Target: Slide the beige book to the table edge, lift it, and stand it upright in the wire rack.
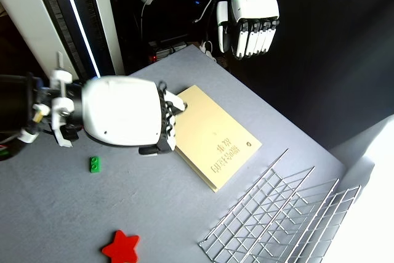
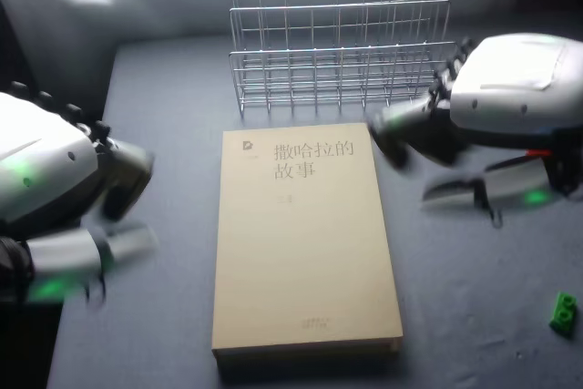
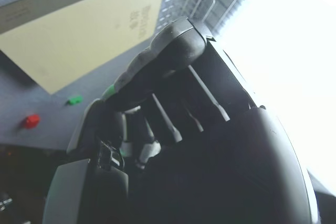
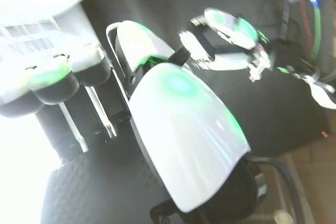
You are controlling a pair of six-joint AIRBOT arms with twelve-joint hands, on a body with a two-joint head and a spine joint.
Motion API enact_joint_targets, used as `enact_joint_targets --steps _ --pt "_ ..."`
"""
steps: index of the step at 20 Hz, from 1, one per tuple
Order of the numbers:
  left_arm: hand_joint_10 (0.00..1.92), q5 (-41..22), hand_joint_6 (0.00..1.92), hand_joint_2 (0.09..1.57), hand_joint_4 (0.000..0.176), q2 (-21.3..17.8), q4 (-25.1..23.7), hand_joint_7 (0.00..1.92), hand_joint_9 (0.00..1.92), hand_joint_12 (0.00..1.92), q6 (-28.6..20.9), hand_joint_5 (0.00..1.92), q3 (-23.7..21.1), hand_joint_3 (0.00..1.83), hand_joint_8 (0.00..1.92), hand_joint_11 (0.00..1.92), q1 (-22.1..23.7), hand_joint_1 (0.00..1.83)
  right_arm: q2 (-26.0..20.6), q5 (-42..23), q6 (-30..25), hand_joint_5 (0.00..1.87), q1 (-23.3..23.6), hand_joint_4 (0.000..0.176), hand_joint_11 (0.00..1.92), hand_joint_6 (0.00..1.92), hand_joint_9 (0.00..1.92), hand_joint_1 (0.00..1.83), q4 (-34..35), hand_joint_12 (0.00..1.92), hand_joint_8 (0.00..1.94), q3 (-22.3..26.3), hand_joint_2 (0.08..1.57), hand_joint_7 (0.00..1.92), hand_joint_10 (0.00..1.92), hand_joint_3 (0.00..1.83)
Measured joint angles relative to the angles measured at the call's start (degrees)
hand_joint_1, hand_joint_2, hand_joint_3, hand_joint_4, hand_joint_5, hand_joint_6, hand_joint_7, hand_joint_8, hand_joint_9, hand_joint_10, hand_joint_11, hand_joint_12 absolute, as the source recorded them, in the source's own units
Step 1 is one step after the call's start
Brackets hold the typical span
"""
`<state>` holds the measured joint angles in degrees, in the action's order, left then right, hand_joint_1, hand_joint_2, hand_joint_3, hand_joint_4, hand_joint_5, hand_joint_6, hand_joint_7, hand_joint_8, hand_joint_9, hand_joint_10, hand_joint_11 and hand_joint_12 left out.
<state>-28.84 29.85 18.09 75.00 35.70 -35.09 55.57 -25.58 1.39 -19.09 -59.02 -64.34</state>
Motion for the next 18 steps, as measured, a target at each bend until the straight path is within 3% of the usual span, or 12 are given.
enact_joint_targets --steps 7,8,10,12,14,15,18 --pt "0.0 0.9 0.0 1.21 0.051 0.0 0.3 0.11 0.1 0.38 -0.1 0.06 -0.1 0.0 0.0 0.0 -0.3 0.32 -0.3 -3.6 0.0 0.0 -0.5 0.0 0.0 0.0 0.0 0.14 -0.8 0.06 0.01 -0.1 1.16 0.04 0.0 0.0" --pt "0.0 1.1 0.0 1.2 0.051 0.0 0.3 0.12 0.11 0.42 -0.1 0.07 -0.1 0.0 0.0 0.0 -0.5 0.33 -0.5 -3.7 -0.7 0.01 -0.5 0.0 0.0 0.0 0.01 0.13 -1.0 0.14 0.0 -0.1 1.15 0.05 0.0 0.0" --pt "0.0 2.0 0.0 1.2 0.053 0.0 -0.6 0.12 0.11 0.39 0.0 0.06 -0.1 0.0 0.0 0.0 -0.9 0.34 -0.8 -3.6 -5.4 0.01 -0.5 0.0 0.0 0.0 0.01 0.11 -8.2 0.17 0.0 -0.2 1.15 0.04 0.0 0.0" --pt "0.0 2.3 0.0 1.2 0.056 0.0 -1.1 0.09 0.08 0.29 0.0 0.04 -0.1 0.0 0.0 0.0 -0.9 0.32 -0.8 -3.5 -6.5 0.0 -2.3 0.0 0.0 0.0 0.0 0.11 -12.0 0.19 0.0 -0.2 1.16 0.02 0.0 0.0" --pt "0.0 1.2 0.0 1.19 0.057 0.0 -1.0 0.11 0.09 0.33 -0.1 0.06 -0.1 0.0 0.0 0.0 -0.9 0.37 -0.8 -2.8 -3.9 0.0 -2.6 0.0 0.0 0.0 0.0 0.14 -12.6 0.2 0.01 -0.2 1.14 0.03 0.0 0.0" --pt "0.0 -0.7 0.0 1.19 0.058 0.0 -0.2 0.08 0.08 0.36 -0.3 0.05 -0.1 0.0 0.0 0.0 -0.7 0.37 -0.8 -1.4 1.6 0.0 -3.7 0.0 0.0 0.0 0.01 0.25 -11.2 0.24 0.0 -0.2 1.14 0.03 0.0 0.0" --pt "0.01 0.9 0.0 1.19 0.055 -0.1 1.0 0.09 0.08 0.34 0.6 0.06 -0.1 0.0 0.01 0.0 -0.9 0.38 -0.2 1.0 5.5 0.0 -5.5 0.0 0.0 0.0 0.03 0.29 -12.2 0.27 0.0 -0.2 1.14 0.04 0.01 0.0"
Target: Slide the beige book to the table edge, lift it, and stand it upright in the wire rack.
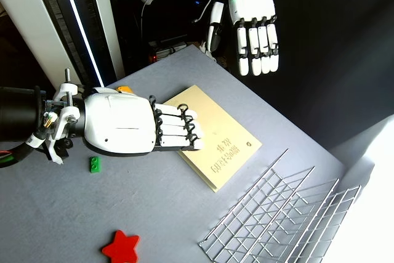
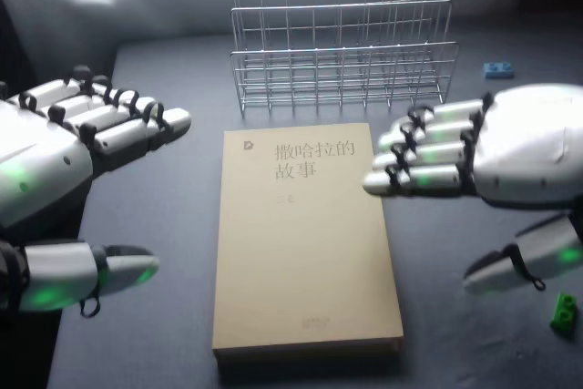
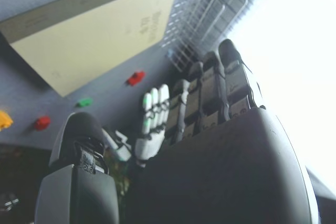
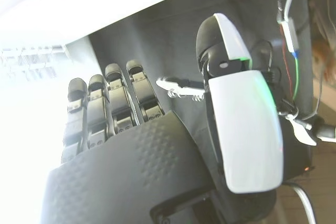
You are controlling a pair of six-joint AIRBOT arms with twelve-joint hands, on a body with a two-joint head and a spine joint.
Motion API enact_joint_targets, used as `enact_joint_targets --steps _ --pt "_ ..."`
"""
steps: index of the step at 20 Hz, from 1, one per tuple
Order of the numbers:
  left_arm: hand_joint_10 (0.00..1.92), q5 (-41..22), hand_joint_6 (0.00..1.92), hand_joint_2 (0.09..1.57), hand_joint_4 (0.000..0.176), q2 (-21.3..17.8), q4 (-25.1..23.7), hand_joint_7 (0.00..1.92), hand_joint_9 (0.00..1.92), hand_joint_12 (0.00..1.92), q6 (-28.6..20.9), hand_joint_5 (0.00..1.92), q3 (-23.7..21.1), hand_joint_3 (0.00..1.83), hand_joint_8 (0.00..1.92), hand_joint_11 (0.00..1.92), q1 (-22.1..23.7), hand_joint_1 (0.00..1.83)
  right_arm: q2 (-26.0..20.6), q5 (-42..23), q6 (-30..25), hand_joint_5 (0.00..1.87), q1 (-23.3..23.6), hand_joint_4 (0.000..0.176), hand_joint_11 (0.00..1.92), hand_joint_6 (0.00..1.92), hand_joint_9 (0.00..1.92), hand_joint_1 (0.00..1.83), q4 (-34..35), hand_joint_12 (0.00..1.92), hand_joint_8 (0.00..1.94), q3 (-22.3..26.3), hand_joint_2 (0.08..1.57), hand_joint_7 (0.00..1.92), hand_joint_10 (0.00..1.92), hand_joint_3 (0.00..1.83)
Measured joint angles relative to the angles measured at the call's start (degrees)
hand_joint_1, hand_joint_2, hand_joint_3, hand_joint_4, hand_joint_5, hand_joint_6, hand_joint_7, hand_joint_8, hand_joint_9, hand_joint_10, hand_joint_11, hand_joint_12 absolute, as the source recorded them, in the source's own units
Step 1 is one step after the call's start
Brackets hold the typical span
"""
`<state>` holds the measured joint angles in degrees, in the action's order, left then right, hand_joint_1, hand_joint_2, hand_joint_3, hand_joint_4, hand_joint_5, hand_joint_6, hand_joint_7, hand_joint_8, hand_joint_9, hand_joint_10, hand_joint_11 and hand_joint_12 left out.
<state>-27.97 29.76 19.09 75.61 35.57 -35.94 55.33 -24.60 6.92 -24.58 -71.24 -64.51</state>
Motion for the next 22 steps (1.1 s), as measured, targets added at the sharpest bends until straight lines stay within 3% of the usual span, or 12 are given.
enact_joint_targets --steps 3,6,8,10,14,16,19,22 --pt "0.0 0.1 0.0 1.19 0.063 -1.6 -1.8 0.09 0.08 0.31 0.0 0.04 -1.4 0.0 0.0 0.0 -4.0 0.36 1.4 6.1 4.2 0.0 -0.3 0.0 0.0 0.0 0.01 0.28 1.2 0.22 0.0 0.0 1.15 0.02 0.0 0.0" --pt "0.0 -8.4 0.0 1.19 0.06 -4.0 -2.1 0.08 0.08 0.34 -0.4 0.04 -2.5 0.0 0.0 0.0 -11.5 0.36 2.7 8.7 8.2 0.01 -2.6 0.0 0.0 0.0 0.01 0.27 1.2 0.25 0.01 -0.5 1.16 0.03 0.0 0.0" --pt "0.0 -12.9 0.0 1.19 0.059 -5.2 -1.8 0.09 0.08 0.35 -3.4 0.04 -2.8 0.0 0.0 0.0 -13.8 0.36 3.8 8.9 9.4 0.0 -3.3 0.0 0.0 0.0 0.0 0.21 1.3 0.16 0.0 -1.5 1.16 0.03 0.0 0.0" --pt "0.0 -14.0 0.0 1.19 0.06 -5.2 0.2 0.08 0.07 0.32 -6.7 0.03 -2.8 0.0 0.0 0.0 -15.5 0.36 5.2 10.3 9.7 0.02 -3.6 0.0 0.0 0.0 0.04 0.25 1.5 0.26 0.0 -3.2 1.14 0.06 0.01 0.0" --pt "0.0 -12.3 0.0 1.19 0.058 -5.2 1.6 0.1 0.09 0.32 -12.4 0.04 -1.9 0.0 0.0 0.0 -14.9 0.36 7.0 12.5 10.4 0.0 -4.6 0.0 0.0 0.0 0.01 0.2 1.6 0.25 0.0 -3.8 1.16 0.04 0.0 0.0" --pt "0.0 -10.2 0.0 1.19 0.058 -5.2 1.3 0.09 0.1 0.38 -12.4 0.04 -2.0 0.0 0.0 0.0 -14.3 0.35 7.2 12.7 10.3 0.0 -4.6 0.0 0.0 0.0 0.01 0.16 1.6 0.18 0.0 -3.8 1.17 0.04 0.0 0.0" --pt "0.0 -5.5 0.0 1.19 0.06 -5.2 1.3 0.09 0.1 0.31 -14.7 0.05 -2.3 0.0 0.0 0.0 -13.8 0.35 7.7 13.4 9.1 0.0 -3.5 0.0 0.0 0.0 0.02 0.18 1.5 0.15 0.0 -3.9 1.17 0.04 0.0 0.0" --pt "0.0 -6.7 0.0 1.19 0.058 -5.0 3.9 0.09 0.09 0.31 -14.9 0.05 -2.3 0.0 0.0 0.0 -14.1 0.36 8.1 14.1 8.3 0.01 -2.4 0.0 0.0 0.0 0.02 0.21 1.8 0.13 0.0 -3.4 1.16 0.06 0.0 0.0"
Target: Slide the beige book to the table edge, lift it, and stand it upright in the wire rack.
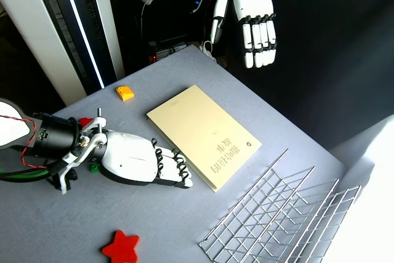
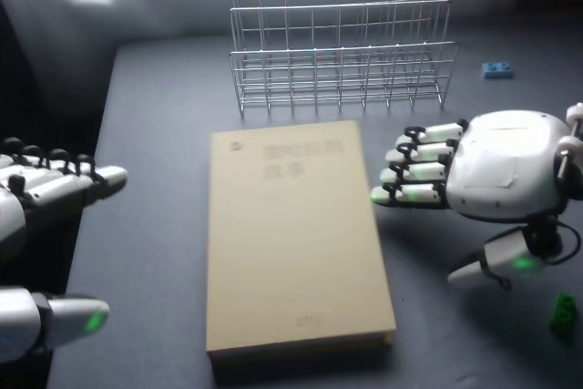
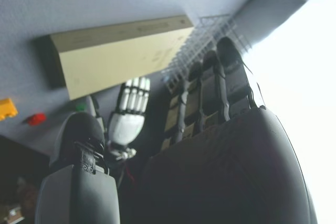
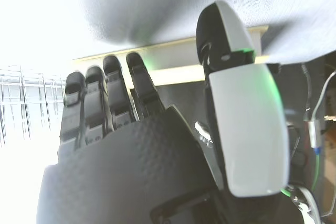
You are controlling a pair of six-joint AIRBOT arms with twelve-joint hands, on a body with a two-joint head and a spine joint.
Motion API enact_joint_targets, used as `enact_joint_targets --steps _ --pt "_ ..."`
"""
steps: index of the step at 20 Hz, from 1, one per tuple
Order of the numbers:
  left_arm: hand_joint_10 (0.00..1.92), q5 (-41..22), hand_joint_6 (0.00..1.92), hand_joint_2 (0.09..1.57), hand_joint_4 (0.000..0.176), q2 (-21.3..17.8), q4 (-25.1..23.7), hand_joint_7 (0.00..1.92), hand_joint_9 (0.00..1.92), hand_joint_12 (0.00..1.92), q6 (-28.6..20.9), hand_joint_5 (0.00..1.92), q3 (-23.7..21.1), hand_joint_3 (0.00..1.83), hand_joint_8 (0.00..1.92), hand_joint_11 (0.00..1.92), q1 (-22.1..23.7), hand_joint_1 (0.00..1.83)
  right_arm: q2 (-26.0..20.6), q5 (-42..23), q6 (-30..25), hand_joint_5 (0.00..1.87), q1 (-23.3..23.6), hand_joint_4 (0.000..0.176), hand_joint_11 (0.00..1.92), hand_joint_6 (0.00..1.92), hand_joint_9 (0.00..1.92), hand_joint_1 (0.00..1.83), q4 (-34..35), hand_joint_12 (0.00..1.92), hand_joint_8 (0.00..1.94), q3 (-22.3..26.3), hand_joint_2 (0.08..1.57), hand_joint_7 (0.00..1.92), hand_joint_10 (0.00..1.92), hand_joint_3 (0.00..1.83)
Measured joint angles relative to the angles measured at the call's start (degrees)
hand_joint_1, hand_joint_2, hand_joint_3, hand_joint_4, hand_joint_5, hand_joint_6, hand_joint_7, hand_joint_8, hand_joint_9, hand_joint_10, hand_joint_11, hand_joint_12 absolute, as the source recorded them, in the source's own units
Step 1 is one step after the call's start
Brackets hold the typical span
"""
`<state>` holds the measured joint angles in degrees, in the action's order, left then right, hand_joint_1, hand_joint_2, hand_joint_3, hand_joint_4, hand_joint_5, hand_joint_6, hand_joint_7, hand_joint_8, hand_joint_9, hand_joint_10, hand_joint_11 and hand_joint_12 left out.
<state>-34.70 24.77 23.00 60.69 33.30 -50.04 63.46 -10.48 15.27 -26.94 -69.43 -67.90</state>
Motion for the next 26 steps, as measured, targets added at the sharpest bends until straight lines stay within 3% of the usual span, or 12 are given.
enact_joint_targets --steps 3,5,7,11,12,13,14,16,17,21,24,26 --pt "0.0 -5.6 0.0 1.19 0.061 0.0 8.7 0.12 0.1 0.37 4.4 0.07 -0.4 0.0 0.0 0.0 -0.2 0.38 1.4 1.4 0.5 0.01 0.1 0.0 0.0 0.0 0.02 0.2 0.0 0.07 0.0 0.8 1.17 0.04 0.01 0.0" --pt "0.0 -5.7 0.0 1.19 0.057 -0.1 10.6 0.12 0.11 0.4 3.8 0.06 -0.2 0.0 0.0 0.0 -0.2 0.39 1.4 1.9 1.6 0.04 0.1 0.0 0.0 0.0 0.05 0.21 0.0 0.21 0.0 1.8 1.15 0.07 0.0 0.0" --pt "0.0 -1.7 0.0 1.19 0.057 -0.4 10.6 0.11 0.09 0.37 0.5 0.06 0.3 0.0 0.0 0.0 -0.2 0.38 1.4 2.5 2.2 0.02 0.1 0.0 0.0 0.0 0.02 0.19 0.0 0.2 0.0 2.4 1.16 0.05 0.0 0.0" --pt "0.0 15.6 0.0 1.19 0.063 -0.4 18.2 0.11 0.11 0.38 -1.8 0.07 4.2 0.0 0.0 0.0 0.2 0.37 1.3 3.2 2.6 0.02 0.1 0.0 0.0 0.0 0.02 0.21 0.0 0.2 0.0 3.5 1.16 0.06 0.0 0.0" --pt "0.0 17.1 0.0 1.19 0.065 -0.4 18.8 0.09 0.09 0.35 0.2 0.06 4.6 0.0 0.0 0.0 0.0 0.36 1.3 3.4 2.6 0.01 0.1 0.0 0.0 0.0 0.02 0.2 0.0 0.22 0.0 3.5 1.17 0.06 0.0 0.0" --pt "0.0 17.7 0.0 1.19 0.067 -0.4 23.3 0.09 0.09 0.34 8.5 0.06 4.5 0.0 0.0 0.0 0.3 0.37 1.3 3.5 2.6 0.01 0.3 0.0 0.0 0.0 0.02 0.2 0.0 0.24 0.0 3.6 1.17 0.06 0.0 0.0" --pt "0.0 17.4 0.0 1.19 0.067 -0.4 24.7 0.1 0.1 0.36 10.8 0.04 4.5 0.0 0.0 0.0 0.5 0.36 1.3 3.5 2.6 0.01 0.5 0.0 0.0 0.0 0.02 0.2 0.1 0.27 0.0 3.8 1.17 0.05 0.0 0.0" --pt "0.01 14.9 0.0 1.19 0.066 -0.4 25.5 0.11 0.1 0.37 11.3 0.05 5.0 0.0 0.0 0.0 0.5 0.36 1.7 4.2 2.6 0.01 0.7 0.0 0.0 0.0 0.01 0.22 0.1 0.26 0.0 4.2 1.17 0.06 0.0 0.0" --pt "0.01 14.5 0.01 1.19 0.065 -0.4 26.9 0.1 0.08 0.3 11.4 0.04 5.7 0.0 0.0 0.0 0.5 0.38 2.8 5.6 2.6 0.03 1.2 0.0 0.0 0.01 0.05 0.25 0.1 0.34 0.0 4.4 1.15 0.08 0.01 0.0" --pt "0.0 16.5 0.0 1.19 0.061 -0.4 27.6 0.11 0.07 0.27 11.7 0.06 5.8 0.0 0.0 0.0 0.5 0.41 6.7 9.9 2.7 0.0 2.1 0.0 0.0 0.0 0.03 0.25 0.7 0.26 0.0 5.7 1.15 0.06 0.0 0.0" --pt "0.0 12.7 0.0 1.2 0.054 -0.4 27.6 0.06 0.03 0.13 11.3 0.06 5.8 0.0 0.0 0.0 0.5 0.41 7.3 10.8 2.7 0.0 2.4 0.0 0.0 0.0 0.02 0.2 0.8 0.28 0.0 6.1 1.16 0.05 0.0 0.0" --pt "0.01 11.6 0.0 1.19 0.055 -0.4 27.8 0.12 0.09 0.27 11.0 0.09 5.9 0.0 0.01 0.0 0.5 0.41 7.3 11.6 2.6 0.0 2.8 0.0 0.0 0.0 0.04 0.16 0.8 0.32 0.0 6.1 1.16 0.06 0.0 0.0"
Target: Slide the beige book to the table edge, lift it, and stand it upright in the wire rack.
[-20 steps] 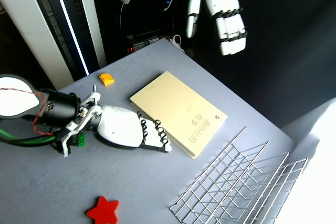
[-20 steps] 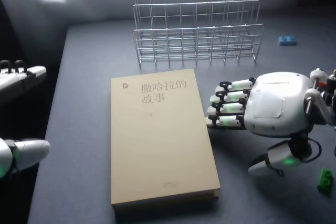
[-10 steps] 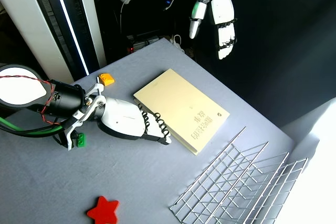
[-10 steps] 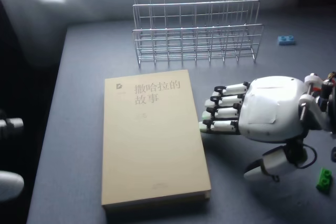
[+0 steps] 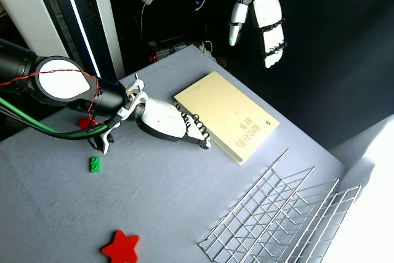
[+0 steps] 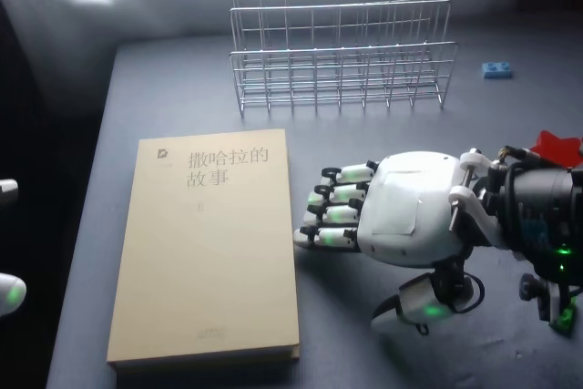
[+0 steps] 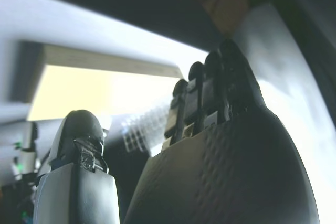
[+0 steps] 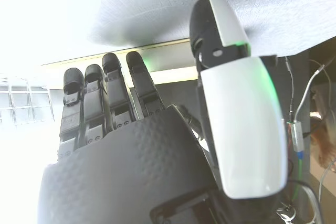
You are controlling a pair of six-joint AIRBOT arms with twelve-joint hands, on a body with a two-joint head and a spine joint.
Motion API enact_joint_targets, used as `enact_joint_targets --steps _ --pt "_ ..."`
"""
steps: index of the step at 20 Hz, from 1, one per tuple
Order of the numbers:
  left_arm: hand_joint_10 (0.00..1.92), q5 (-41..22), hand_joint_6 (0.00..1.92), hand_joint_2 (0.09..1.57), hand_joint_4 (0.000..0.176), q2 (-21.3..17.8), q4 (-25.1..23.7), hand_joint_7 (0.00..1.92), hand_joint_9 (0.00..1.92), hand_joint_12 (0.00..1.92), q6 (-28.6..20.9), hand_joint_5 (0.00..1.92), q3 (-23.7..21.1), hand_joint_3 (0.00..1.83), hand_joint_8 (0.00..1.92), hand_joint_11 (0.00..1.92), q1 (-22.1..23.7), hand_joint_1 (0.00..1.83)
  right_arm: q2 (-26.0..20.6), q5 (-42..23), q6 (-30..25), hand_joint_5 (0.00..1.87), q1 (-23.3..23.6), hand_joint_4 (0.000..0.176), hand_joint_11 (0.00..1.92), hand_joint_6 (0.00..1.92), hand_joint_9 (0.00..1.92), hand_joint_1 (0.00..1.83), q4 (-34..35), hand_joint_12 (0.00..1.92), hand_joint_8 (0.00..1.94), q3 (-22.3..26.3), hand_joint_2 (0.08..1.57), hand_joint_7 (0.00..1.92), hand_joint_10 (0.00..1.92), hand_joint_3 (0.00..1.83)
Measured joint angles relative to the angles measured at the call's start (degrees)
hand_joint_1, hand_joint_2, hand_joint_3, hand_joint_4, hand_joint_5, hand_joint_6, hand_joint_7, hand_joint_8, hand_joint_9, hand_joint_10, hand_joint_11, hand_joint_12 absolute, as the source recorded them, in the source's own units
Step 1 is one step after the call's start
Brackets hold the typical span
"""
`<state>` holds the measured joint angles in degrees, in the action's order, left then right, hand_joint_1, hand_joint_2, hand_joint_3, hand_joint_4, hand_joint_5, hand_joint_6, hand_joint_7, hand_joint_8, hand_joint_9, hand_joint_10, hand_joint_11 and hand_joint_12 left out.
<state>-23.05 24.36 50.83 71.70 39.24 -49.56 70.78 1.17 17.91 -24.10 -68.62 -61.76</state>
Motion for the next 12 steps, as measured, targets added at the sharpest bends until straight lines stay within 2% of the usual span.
enact_joint_targets --steps 3,6,8,10,12 --pt "0.0 0.0 0.0 1.19 0.053 0.2 1.2 0.11 0.08 0.28 -0.6 0.07 0.7 0.0 0.0 0.0 -0.6 0.41 0.2 0.2 -0.1 0.0 0.4 0.0 0.0 0.0 0.03 0.17 0.0 0.2 0.0 0.0 1.16 0.06 0.0 0.0" --pt "0.0 -0.1 0.0 1.2 0.048 1.1 1.4 0.1 0.07 0.29 -0.9 0.05 1.9 0.0 0.0 0.0 -0.7 0.4 1.2 0.9 -0.1 0.0 0.4 0.0 0.0 0.0 0.05 0.2 0.0 0.24 0.0 0.0 1.15 0.07 0.01 0.0" --pt "0.0 -0.1 0.0 1.2 0.057 1.5 1.3 0.09 0.07 0.28 -1.1 0.05 2.5 0.0 0.0 0.0 -0.7 0.38 1.8 1.2 -0.1 0.01 0.4 0.0 0.0 0.0 0.06 0.24 0.0 0.28 0.0 0.0 1.15 0.09 0.01 0.0" --pt "0.0 -0.3 0.0 1.2 0.056 1.6 1.3 0.07 0.06 0.21 -1.3 0.04 3.3 0.0 0.0 0.0 -0.7 0.39 2.3 2.1 -0.1 0.02 0.6 0.0 0.0 0.0 0.05 0.28 0.0 0.3 0.0 0.1 1.14 0.09 0.0 0.0" --pt "0.0 -1.1 0.0 1.2 0.058 1.6 1.3 0.08 0.06 0.24 -2.2 0.04 3.9 0.0 0.0 0.0 -1.0 0.38 2.8 2.8 -0.1 0.02 1.2 0.0 0.0 0.0 0.05 0.26 0.1 0.33 0.0 0.2 1.14 0.09 0.0 0.0"
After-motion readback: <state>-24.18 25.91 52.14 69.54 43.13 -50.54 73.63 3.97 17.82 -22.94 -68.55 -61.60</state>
